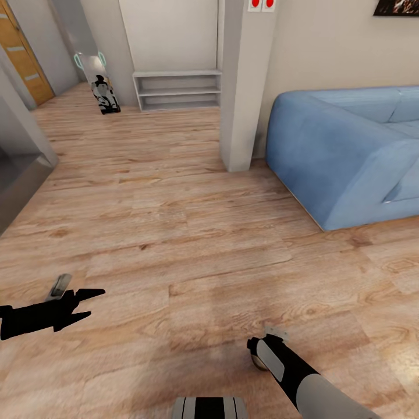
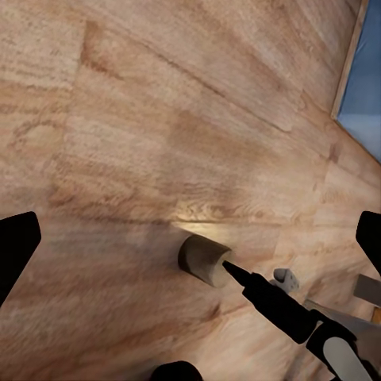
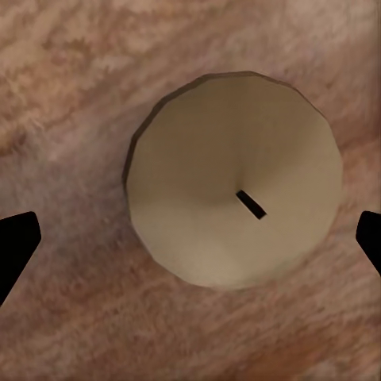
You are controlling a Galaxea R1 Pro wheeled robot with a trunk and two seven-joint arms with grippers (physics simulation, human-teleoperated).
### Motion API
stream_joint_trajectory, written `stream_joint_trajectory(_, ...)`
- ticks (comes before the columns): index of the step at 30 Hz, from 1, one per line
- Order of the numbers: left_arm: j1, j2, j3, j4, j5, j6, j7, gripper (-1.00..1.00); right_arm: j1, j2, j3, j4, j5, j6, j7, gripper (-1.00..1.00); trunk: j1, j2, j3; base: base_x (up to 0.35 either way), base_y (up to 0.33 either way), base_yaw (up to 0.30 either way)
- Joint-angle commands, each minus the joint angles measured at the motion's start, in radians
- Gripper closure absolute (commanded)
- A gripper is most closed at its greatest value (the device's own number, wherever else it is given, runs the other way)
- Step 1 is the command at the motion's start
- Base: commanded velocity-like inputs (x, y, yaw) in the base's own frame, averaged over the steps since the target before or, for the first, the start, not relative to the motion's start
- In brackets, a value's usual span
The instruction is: Place each of the two pumpkins and all three candles from the living room inside a cabinet in the living room (use any cabinet), then make sure every cabinet is closed, and position the cauldron so it is next to a table in the living room.
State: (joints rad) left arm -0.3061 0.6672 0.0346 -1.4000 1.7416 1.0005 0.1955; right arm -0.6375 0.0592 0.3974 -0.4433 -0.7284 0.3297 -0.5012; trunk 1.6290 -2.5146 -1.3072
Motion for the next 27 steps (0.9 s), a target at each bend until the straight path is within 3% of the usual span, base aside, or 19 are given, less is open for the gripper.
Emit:
stream_joint_trajectory(1,0.000,0.000,0.000,-0.001,0.010,0.003,0.010,-1.00,-0.001,-0.001,0.008,-0.002,-0.006,0.003,-0.008,-1.00,0.000,0.000,-0.001,0.000,0.000,0.000)
stream_joint_trajectory(9,0.000,0.000,-0.021,-0.020,0.010,0.003,0.010,-1.00,-0.001,-0.001,0.008,-0.002,-0.008,-0.031,-0.008,-1.00,0.002,-0.001,-0.016,0.000,0.000,0.000)
stream_joint_trajectory(27,0.000,0.000,-0.022,-0.022,0.010,0.003,0.010,-1.00,-0.001,-0.002,0.008,0.000,-0.008,-0.076,-0.010,-1.00,0.006,-0.004,-0.055,0.000,0.000,0.000)
